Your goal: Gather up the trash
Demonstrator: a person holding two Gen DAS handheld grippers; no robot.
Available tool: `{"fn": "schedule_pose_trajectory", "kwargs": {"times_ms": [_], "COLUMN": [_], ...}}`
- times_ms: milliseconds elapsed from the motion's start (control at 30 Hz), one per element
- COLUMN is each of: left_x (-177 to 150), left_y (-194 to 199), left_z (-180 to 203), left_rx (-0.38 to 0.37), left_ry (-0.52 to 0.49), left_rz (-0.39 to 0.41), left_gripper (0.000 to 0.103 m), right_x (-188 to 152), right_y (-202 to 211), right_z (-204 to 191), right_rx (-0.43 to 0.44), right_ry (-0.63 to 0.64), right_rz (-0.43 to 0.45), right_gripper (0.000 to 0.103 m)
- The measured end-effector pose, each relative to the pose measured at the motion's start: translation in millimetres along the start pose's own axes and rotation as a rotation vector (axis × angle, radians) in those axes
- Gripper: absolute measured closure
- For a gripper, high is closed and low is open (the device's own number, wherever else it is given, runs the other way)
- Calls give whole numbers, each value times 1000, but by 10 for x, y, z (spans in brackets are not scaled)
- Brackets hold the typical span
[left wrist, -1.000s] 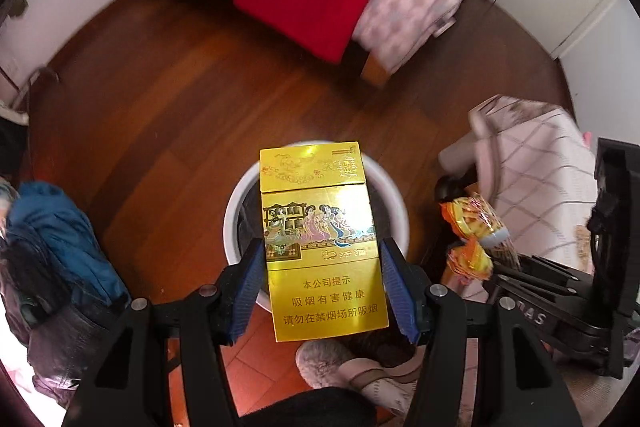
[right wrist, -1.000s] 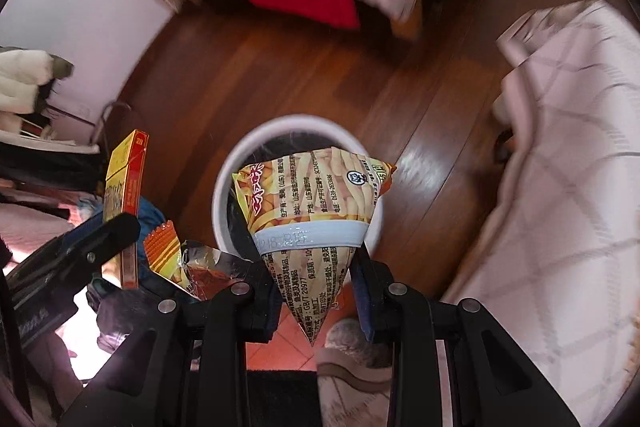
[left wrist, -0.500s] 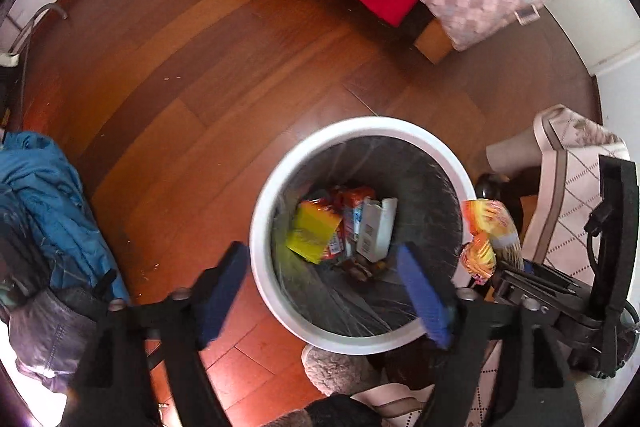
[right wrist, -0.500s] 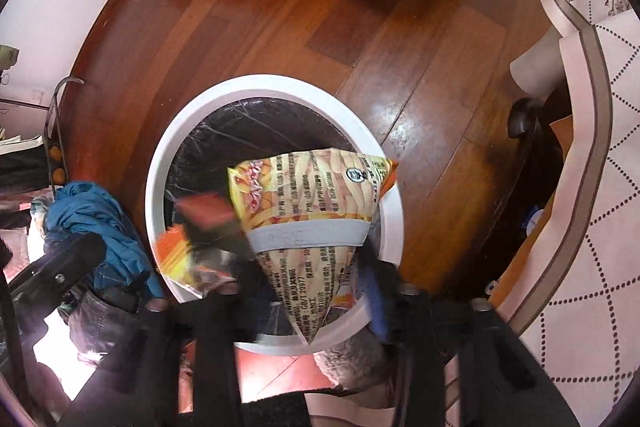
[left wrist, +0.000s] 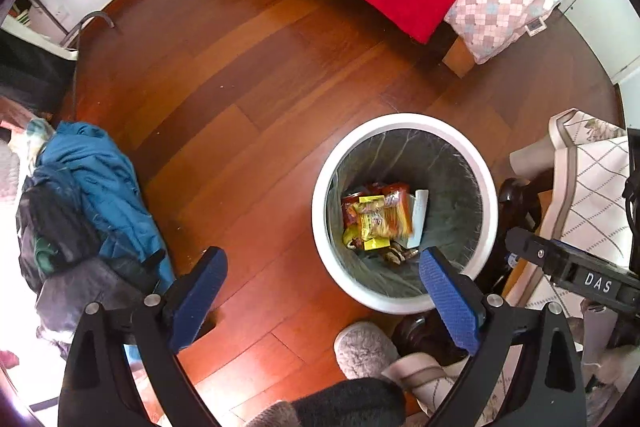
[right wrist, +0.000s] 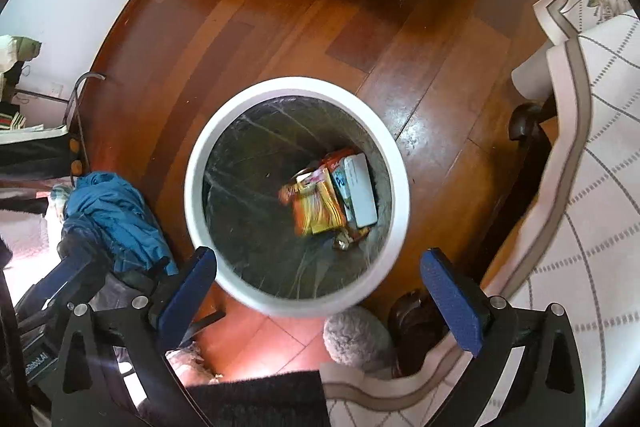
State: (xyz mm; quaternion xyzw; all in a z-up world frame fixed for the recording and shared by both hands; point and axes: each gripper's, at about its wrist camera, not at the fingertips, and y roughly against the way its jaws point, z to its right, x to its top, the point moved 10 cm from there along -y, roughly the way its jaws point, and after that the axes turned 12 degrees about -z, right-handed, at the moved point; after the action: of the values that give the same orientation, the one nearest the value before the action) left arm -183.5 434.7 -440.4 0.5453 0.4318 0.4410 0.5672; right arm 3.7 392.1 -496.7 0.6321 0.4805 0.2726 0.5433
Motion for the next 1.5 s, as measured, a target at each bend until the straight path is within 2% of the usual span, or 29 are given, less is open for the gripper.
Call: {"fn": "schedule_pose_trajectory", "kwargs": {"times_ms": [133,267,600,900,1200,1500], "left_x": [-169,-362,-842,-1114,-1358,-1504], "left_y": [264,621,1793,2567,2989,3075], "left_z": [21,72,285,386,431,430], "left_rx": [8,-15,-106,-198,-261,-295], "left_ry": [-3,-13,-82,-128,-159,-169], "left_rz": [26,59,191,267,297,257], "left_gripper": [5,5,5,5,5,5], "right_x": [-317,-656,-1422,-1994,-2441,-2558], "right_y": [254,596,1976,2931,3403,3461], "right_z": [-43,-121,-404,-678,-856,-886], "right_rx": [-16,6,105,178,231,248], "right_ry": [26,49,134,220,281,294], "right_rz": [18,50,215,291,300,257], "right_gripper": [0,0,0,0,0,0]}}
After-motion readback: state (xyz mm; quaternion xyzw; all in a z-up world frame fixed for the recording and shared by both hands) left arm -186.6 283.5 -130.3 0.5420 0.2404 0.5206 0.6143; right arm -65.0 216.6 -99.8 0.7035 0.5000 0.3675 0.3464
